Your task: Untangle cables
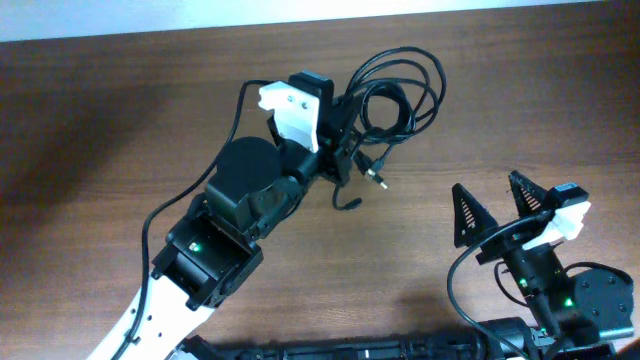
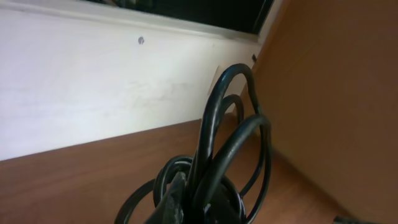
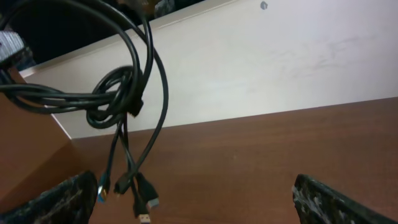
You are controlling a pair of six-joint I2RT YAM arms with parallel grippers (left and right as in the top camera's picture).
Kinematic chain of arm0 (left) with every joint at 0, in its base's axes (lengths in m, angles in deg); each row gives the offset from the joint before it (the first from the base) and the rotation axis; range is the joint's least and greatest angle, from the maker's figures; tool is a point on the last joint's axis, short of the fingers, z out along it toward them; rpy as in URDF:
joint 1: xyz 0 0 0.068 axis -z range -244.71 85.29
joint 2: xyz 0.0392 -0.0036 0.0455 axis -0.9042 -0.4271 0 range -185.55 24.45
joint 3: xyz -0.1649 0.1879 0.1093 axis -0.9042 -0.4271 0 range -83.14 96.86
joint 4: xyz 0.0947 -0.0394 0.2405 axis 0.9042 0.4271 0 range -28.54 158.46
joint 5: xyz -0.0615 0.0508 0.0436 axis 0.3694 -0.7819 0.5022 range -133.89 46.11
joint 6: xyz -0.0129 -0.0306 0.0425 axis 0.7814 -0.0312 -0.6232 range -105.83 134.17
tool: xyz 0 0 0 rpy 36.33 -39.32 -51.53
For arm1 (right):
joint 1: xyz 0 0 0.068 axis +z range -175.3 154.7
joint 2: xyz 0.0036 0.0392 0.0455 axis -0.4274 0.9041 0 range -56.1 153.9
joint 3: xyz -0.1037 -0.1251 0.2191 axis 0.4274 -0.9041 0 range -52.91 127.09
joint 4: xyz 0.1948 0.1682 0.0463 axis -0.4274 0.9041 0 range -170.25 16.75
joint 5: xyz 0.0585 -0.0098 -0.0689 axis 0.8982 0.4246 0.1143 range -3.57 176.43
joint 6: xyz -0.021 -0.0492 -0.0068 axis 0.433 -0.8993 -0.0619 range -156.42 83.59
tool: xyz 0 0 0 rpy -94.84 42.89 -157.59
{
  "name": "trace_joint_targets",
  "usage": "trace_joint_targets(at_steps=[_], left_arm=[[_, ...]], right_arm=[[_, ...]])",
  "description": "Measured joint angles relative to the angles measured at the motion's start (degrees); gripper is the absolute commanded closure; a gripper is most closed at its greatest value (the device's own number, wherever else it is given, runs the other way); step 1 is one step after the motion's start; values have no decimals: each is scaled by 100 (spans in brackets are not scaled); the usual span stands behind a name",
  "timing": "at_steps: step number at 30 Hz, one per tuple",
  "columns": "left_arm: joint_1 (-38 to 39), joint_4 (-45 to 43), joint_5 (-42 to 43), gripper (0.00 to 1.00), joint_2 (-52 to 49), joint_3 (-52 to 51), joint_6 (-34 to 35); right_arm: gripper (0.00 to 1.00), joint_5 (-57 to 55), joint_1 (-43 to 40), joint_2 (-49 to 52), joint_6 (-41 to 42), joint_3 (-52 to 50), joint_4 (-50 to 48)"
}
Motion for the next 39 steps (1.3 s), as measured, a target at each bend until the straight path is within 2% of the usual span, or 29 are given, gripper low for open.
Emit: trace_joint_targets(at_steps=[5, 10, 13, 16, 21, 25, 28, 31, 36, 39], left_arm=[[0, -350, 0, 100, 0, 0, 179], [0, -404, 22, 100, 0, 0, 570], [0, -404, 236, 100, 0, 0, 756], [0, -404, 802, 100, 0, 0, 782], [7, -385, 1729, 100, -90, 0, 535], [7, -323, 2177, 100, -146, 0, 450], [7, -289, 2308, 100, -205, 0, 450], [7, -275, 2328, 100, -284, 0, 450], [7, -278, 2330, 100, -295, 0, 450], [7, -278, 2345, 100, -295, 0, 450]], right_arm=[[1, 184, 0, 0, 74, 0, -70], [1, 734, 0, 2, 229, -2, -667], [0, 896, 0, 2, 365, -2, -750], [2, 964, 0, 2, 442, -2, -798], [16, 986, 0, 2, 555, -2, -916], [32, 988, 0, 2, 581, -2, -920], [67, 990, 0, 2, 570, -2, -929], [94, 984, 0, 2, 595, -2, -942], [96, 990, 0, 2, 588, -2, -942], [83, 1010, 0, 2, 595, -2, -944]])
